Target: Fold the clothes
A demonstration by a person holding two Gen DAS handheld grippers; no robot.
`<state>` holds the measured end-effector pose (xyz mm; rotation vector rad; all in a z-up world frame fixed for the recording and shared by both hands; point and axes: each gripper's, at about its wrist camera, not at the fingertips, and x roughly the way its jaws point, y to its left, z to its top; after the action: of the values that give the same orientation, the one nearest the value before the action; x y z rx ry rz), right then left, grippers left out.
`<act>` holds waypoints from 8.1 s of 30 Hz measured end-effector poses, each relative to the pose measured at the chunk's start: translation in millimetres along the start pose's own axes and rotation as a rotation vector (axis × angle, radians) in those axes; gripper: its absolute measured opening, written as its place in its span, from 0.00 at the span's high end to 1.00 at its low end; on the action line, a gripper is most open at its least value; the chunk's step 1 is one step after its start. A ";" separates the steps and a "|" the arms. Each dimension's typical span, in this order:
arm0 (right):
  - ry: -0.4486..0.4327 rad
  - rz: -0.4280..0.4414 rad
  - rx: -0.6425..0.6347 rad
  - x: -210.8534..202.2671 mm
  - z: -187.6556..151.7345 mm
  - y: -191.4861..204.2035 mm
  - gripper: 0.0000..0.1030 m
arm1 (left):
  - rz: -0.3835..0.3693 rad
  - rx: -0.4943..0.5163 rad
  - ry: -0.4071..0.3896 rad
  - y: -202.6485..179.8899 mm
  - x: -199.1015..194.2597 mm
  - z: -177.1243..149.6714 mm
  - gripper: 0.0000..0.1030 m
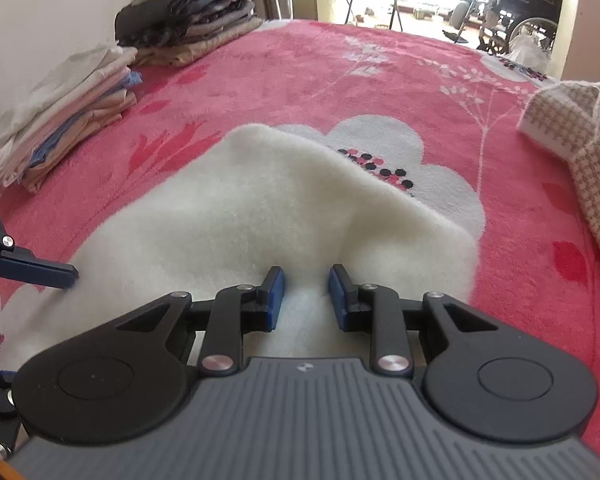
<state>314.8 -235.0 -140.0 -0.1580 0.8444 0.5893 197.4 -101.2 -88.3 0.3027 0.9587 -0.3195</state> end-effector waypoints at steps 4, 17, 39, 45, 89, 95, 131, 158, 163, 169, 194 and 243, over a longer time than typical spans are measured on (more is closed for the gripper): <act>0.012 0.002 -0.009 1.0 3.3 0.3 0.76 | 0.004 0.012 0.005 -0.6 0.5 2.1 0.41; 0.000 -0.004 -0.009 -0.4 0.9 1.8 0.76 | 0.025 0.015 0.021 -2.8 1.1 4.8 0.41; -0.004 -0.005 -0.011 -0.7 -0.1 2.2 0.76 | 0.038 -0.019 0.049 -2.5 3.0 8.2 0.37; -0.003 -0.005 -0.010 -0.7 0.2 2.7 0.76 | 0.036 -0.028 0.052 -1.3 2.7 7.4 0.36; -0.019 0.009 0.004 -2.9 -0.3 -0.1 0.75 | -0.009 -0.103 0.055 14.2 -2.2 9.8 0.32; -0.104 0.084 0.201 -39.6 -1.0 -26.8 0.63 | -0.087 -0.127 -0.062 40.9 -16.1 12.6 0.26; -0.086 -0.495 0.348 -89.7 -26.3 81.0 0.20 | -0.492 -0.063 -0.066 100.6 15.8 -14.4 0.15; -0.243 -0.365 0.440 -133.4 -61.4 106.3 0.01 | -0.336 -0.201 -0.133 86.1 -14.9 -18.8 0.16; -0.225 -0.331 0.423 -135.9 -75.5 91.4 0.01 | -0.302 -0.245 -0.119 86.9 -21.3 -14.3 0.12; -0.279 -0.404 0.344 -157.7 -90.4 67.5 0.01 | -0.279 -0.156 -0.118 89.3 -41.4 -33.7 0.11; -0.258 -0.133 0.081 -95.2 -82.2 84.7 0.09 | -0.189 -0.177 -0.043 56.8 -9.1 -104.0 0.38; -0.312 -0.095 0.132 -70.5 -91.7 74.7 0.02 | 0.016 -0.612 -0.107 202.4 -70.6 -91.7 0.21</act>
<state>177.1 -236.0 -141.3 0.0148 0.5671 0.4527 171.2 128.3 -56.5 -0.2644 0.9023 -0.0172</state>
